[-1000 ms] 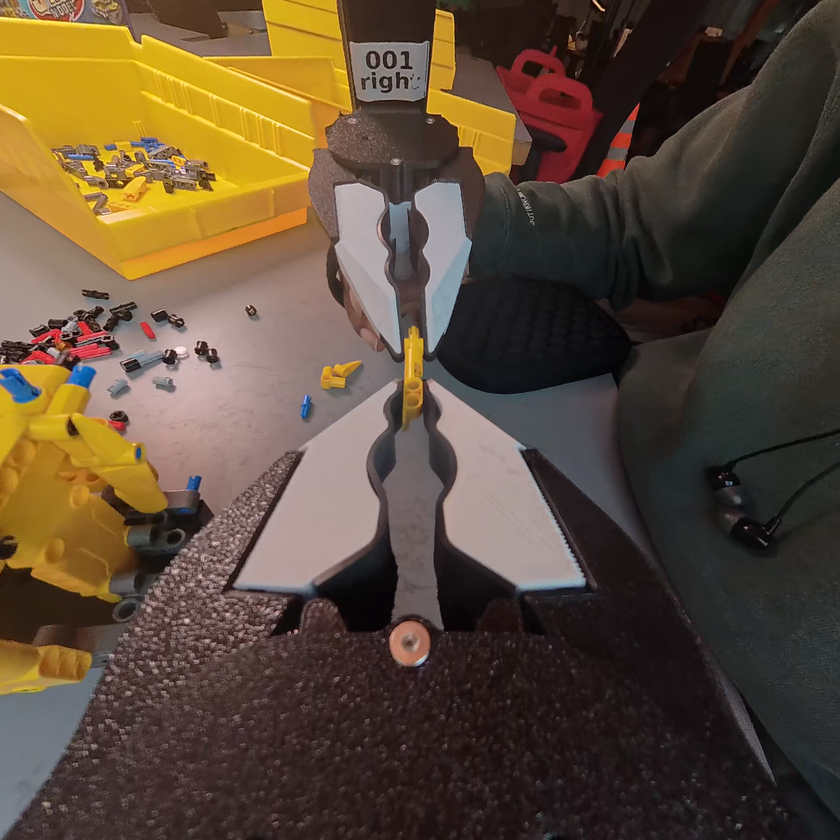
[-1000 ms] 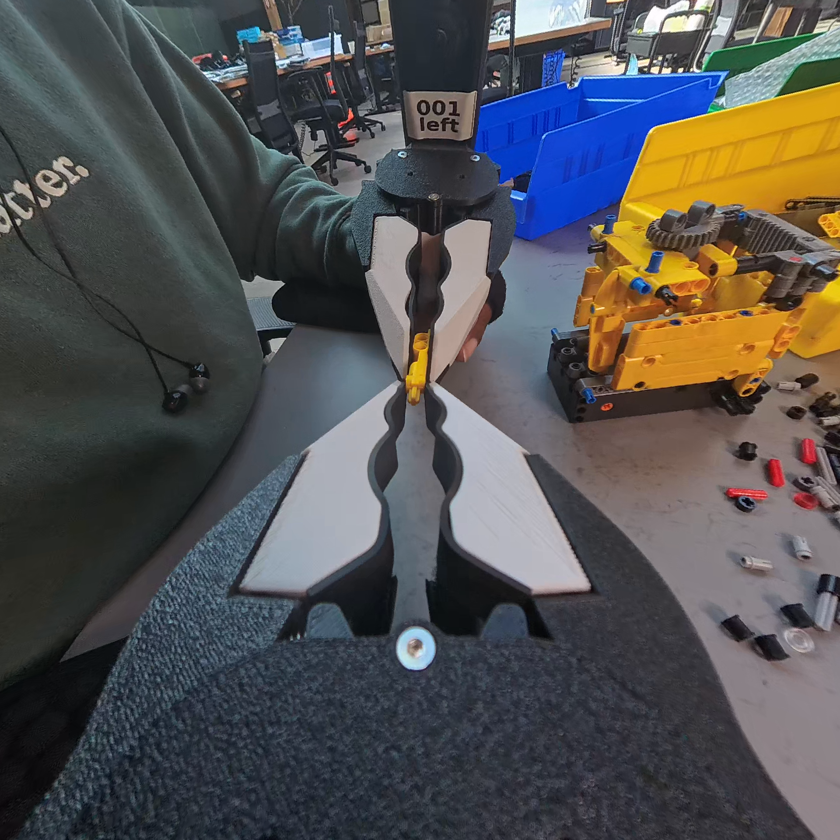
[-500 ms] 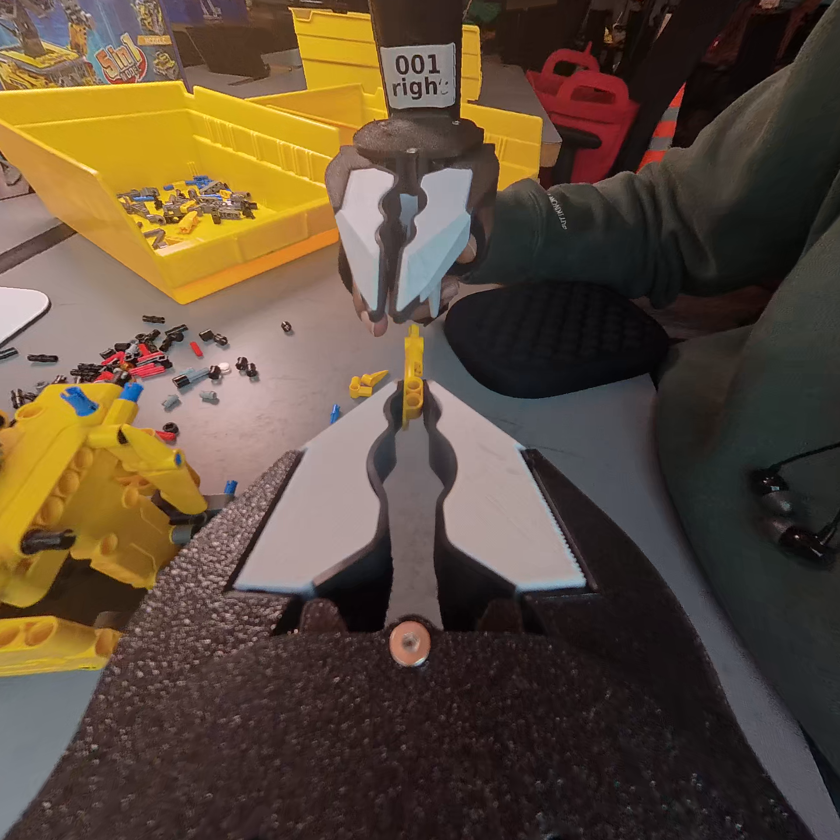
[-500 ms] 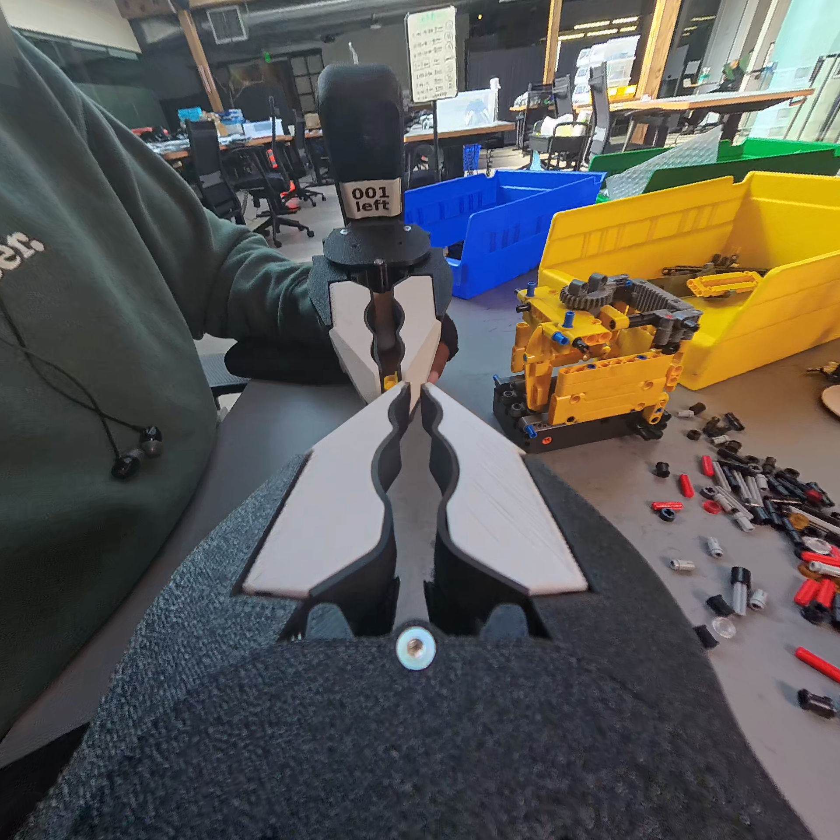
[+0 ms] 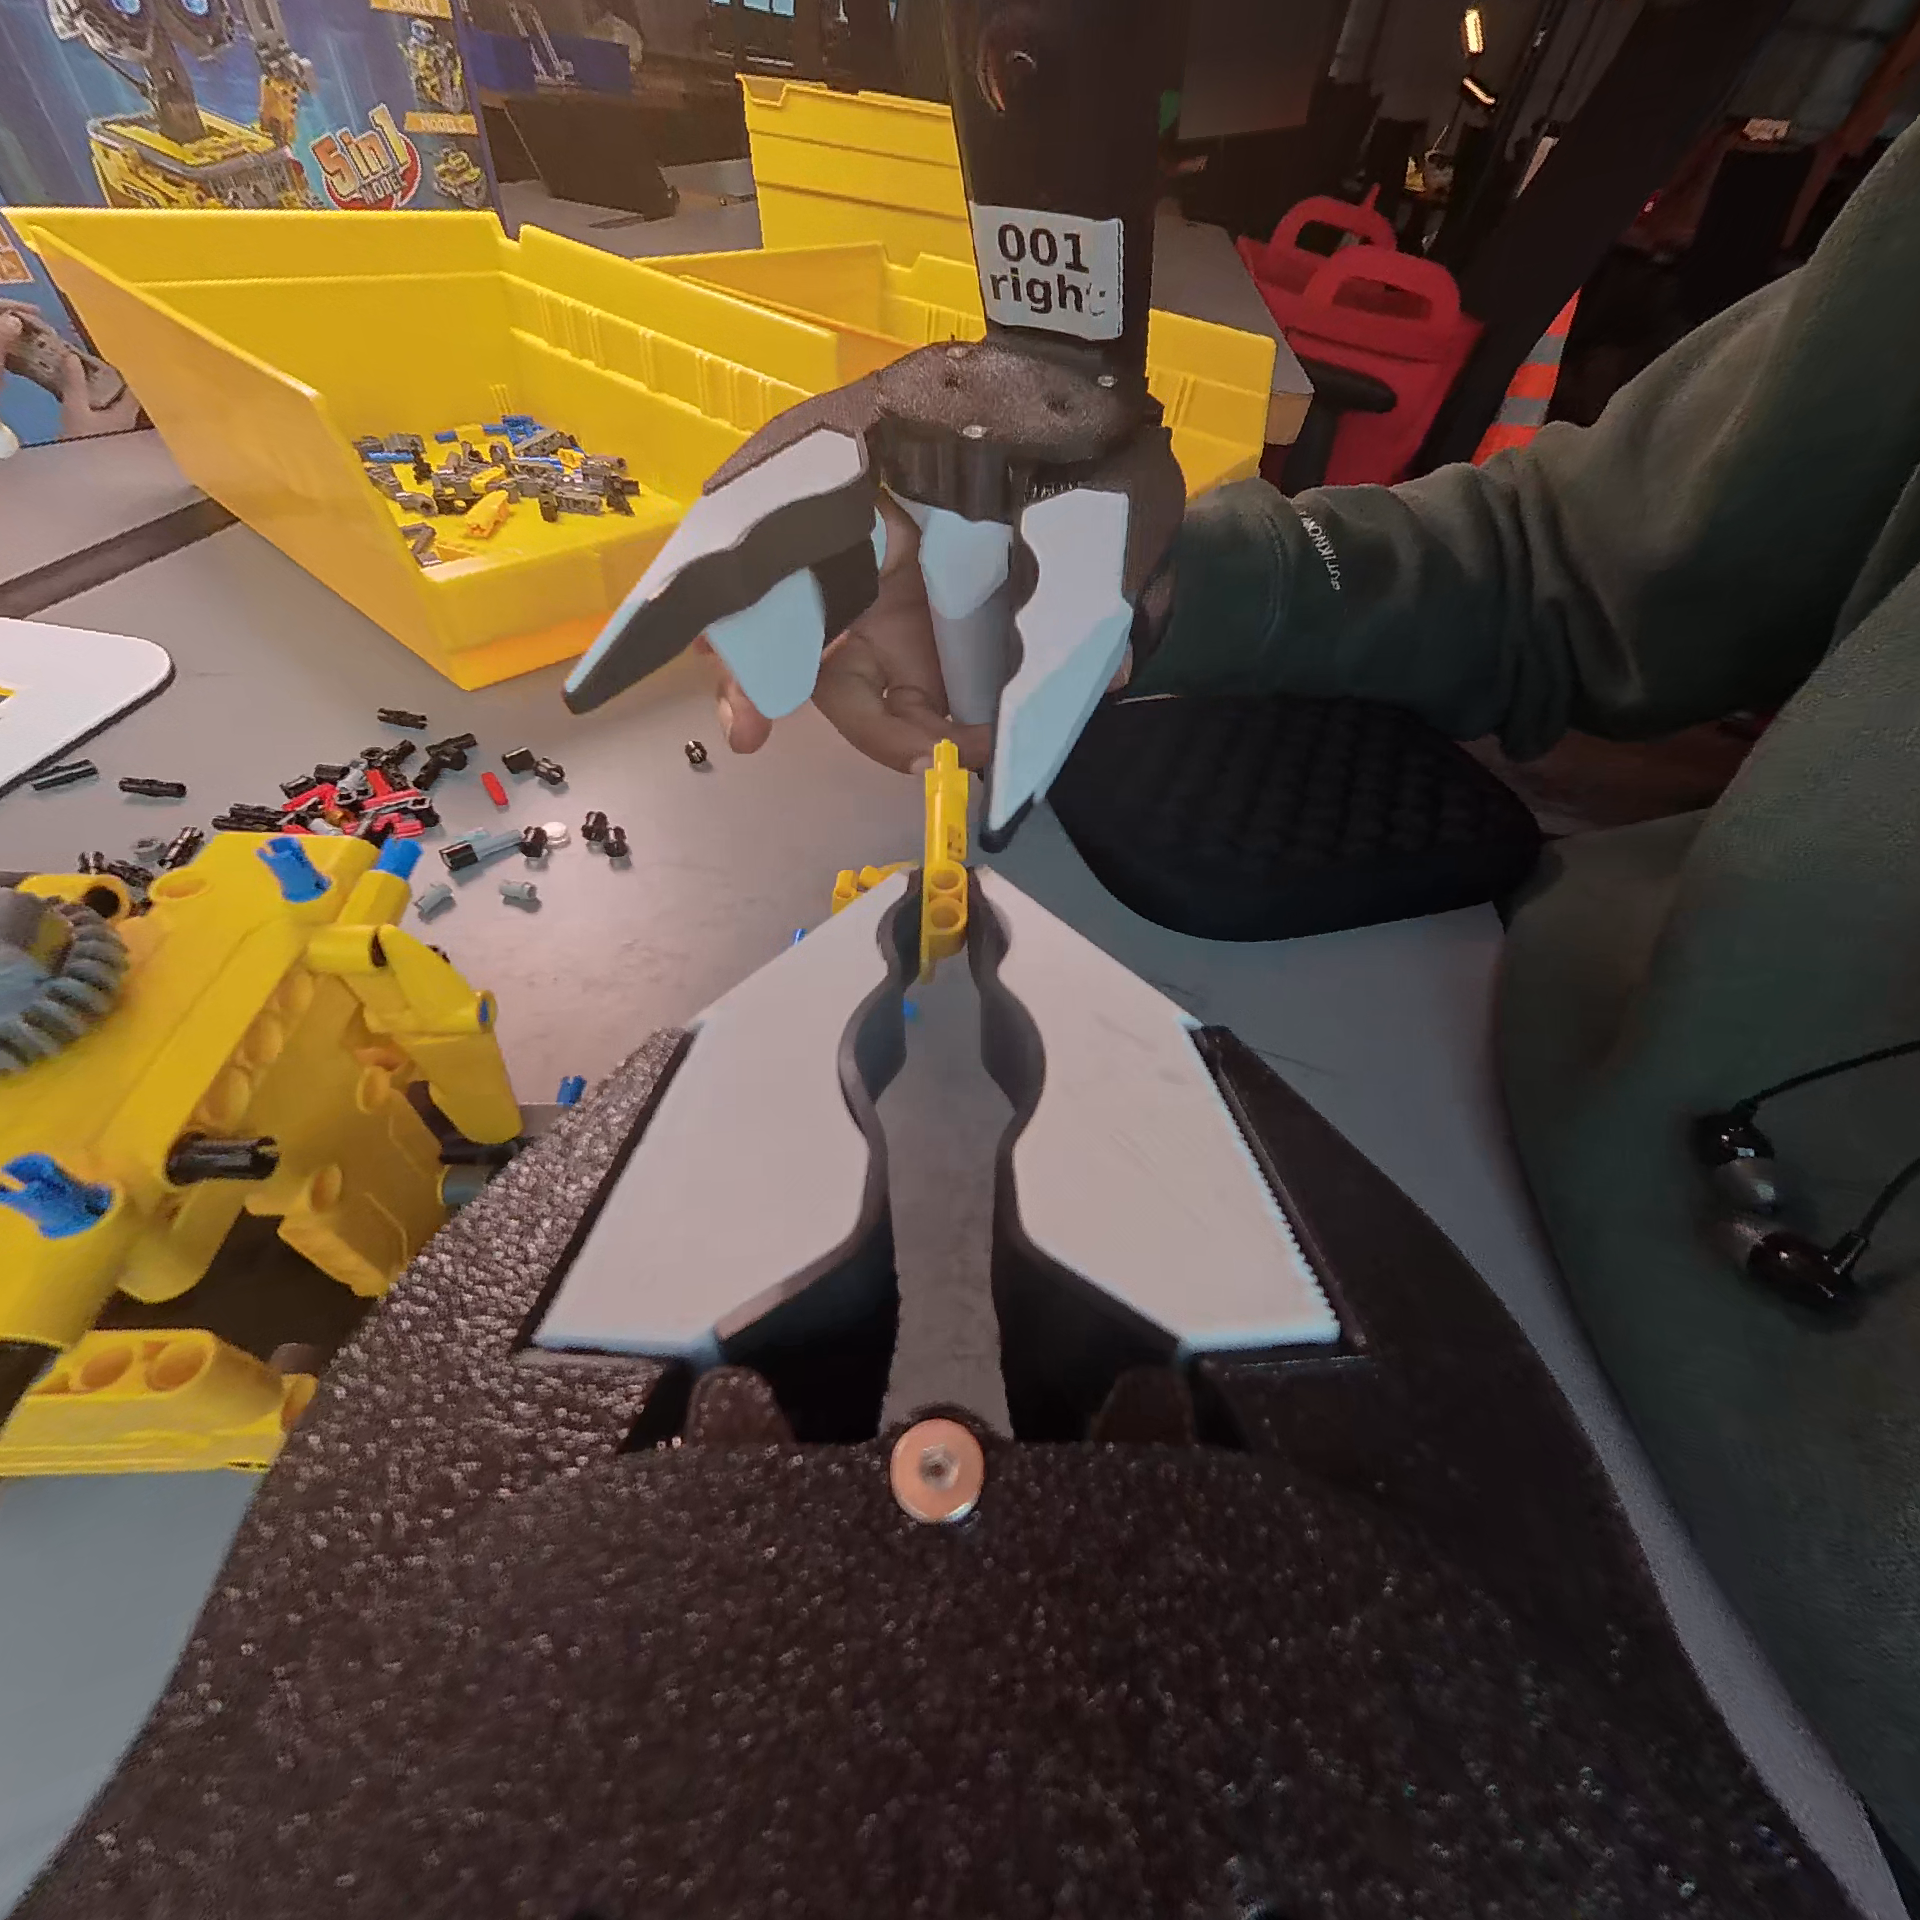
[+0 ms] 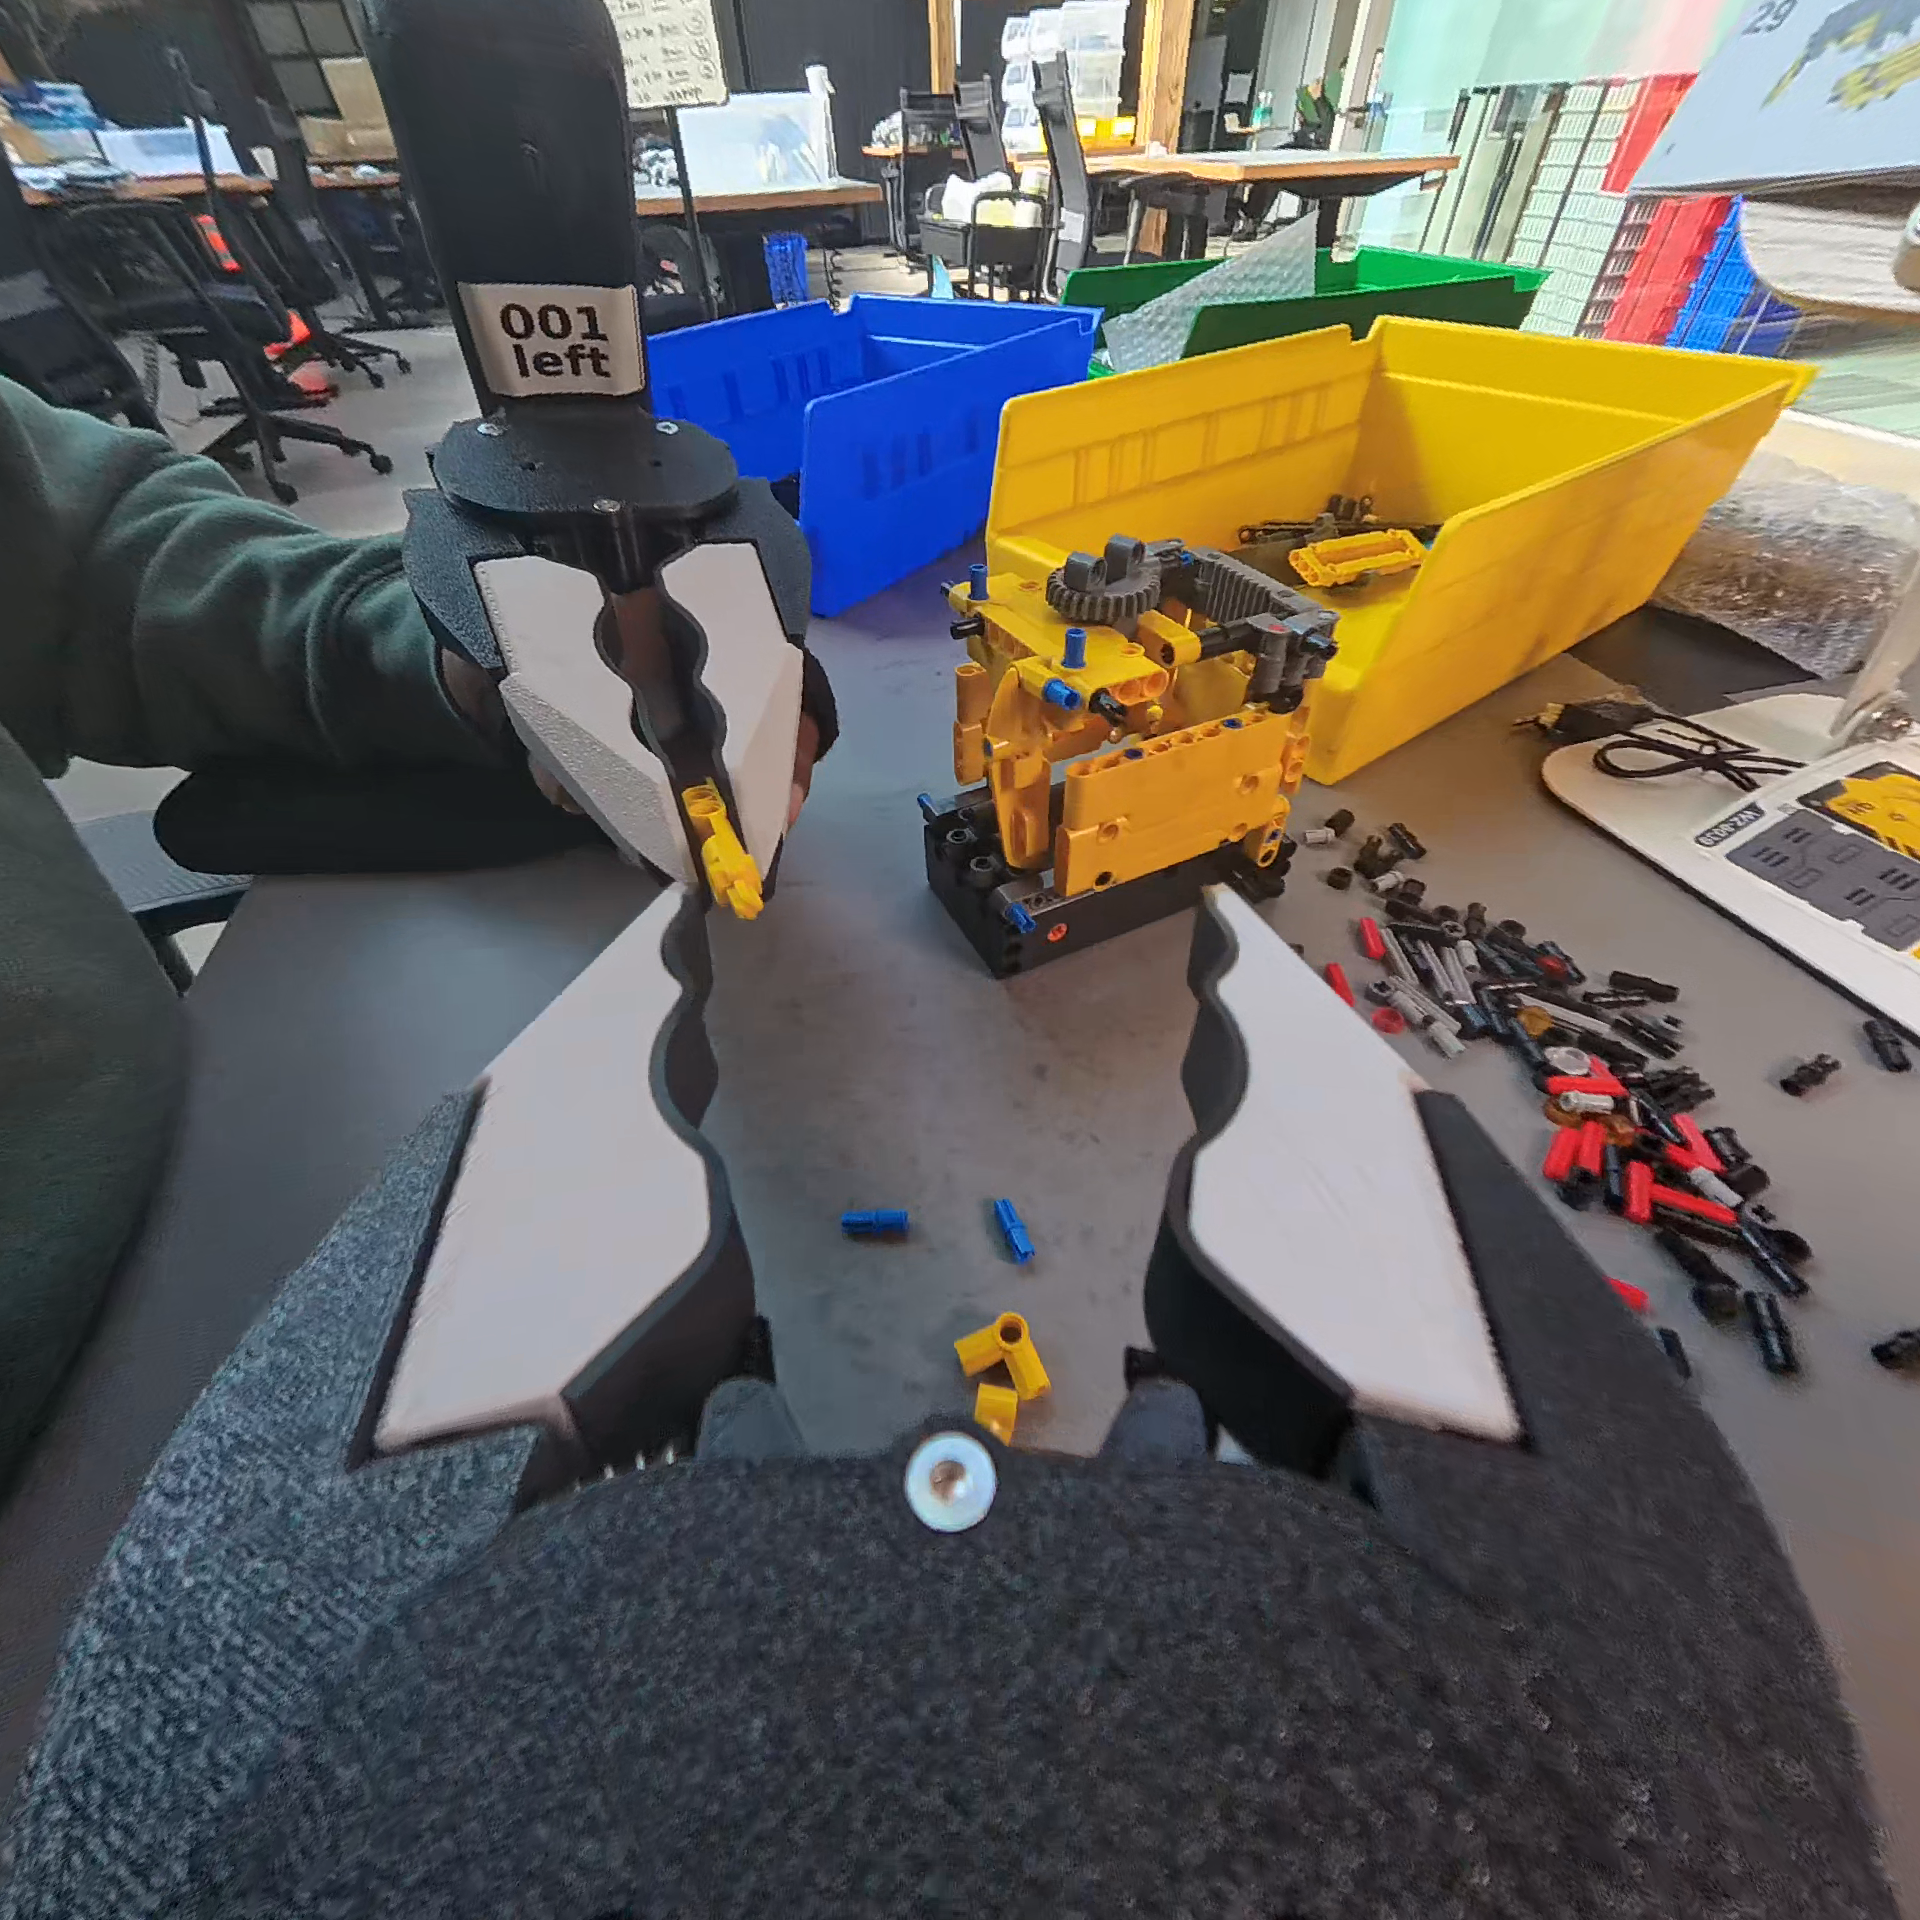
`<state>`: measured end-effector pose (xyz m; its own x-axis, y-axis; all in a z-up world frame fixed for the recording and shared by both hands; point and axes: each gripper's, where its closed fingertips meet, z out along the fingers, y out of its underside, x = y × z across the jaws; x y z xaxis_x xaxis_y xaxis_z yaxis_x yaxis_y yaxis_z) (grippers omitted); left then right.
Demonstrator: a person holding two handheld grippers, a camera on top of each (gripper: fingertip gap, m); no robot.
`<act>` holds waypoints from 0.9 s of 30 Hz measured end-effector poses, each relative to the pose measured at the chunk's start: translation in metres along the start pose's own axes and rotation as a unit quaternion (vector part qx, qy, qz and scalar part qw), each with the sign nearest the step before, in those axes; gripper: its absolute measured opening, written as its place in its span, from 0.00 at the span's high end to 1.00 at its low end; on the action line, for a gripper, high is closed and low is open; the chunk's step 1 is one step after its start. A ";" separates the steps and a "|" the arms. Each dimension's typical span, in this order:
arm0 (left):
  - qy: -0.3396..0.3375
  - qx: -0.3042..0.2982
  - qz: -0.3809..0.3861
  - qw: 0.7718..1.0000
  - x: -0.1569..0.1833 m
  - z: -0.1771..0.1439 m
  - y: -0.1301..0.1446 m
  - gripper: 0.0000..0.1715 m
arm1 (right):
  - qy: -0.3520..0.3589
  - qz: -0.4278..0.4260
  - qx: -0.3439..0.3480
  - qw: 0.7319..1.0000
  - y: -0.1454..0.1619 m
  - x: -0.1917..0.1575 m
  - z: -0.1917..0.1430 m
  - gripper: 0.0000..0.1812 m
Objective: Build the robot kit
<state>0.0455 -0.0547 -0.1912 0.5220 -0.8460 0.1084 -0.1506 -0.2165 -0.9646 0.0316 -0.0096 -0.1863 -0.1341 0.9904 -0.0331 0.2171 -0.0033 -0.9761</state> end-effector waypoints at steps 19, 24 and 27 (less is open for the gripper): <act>-0.022 0.032 -0.040 0.998 -0.018 -0.009 -0.007 0.96 | -0.048 -0.011 -0.015 0.999 0.009 -0.016 0.001 0.87; -0.029 0.036 -0.047 0.998 -0.021 -0.009 -0.008 0.96 | -0.053 0.001 -0.006 0.999 0.006 -0.017 0.000 0.86; -0.032 0.041 -0.048 0.997 -0.023 -0.010 -0.009 0.96 | -0.058 0.009 0.005 0.998 0.002 -0.018 -0.001 0.84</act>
<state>0.0264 -0.0387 -0.1820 0.5833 -0.7900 0.1889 -0.0297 -0.2531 -0.9670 0.0351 -0.0273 -0.1874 -0.2407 0.9678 -0.0743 0.2105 -0.0226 -0.9773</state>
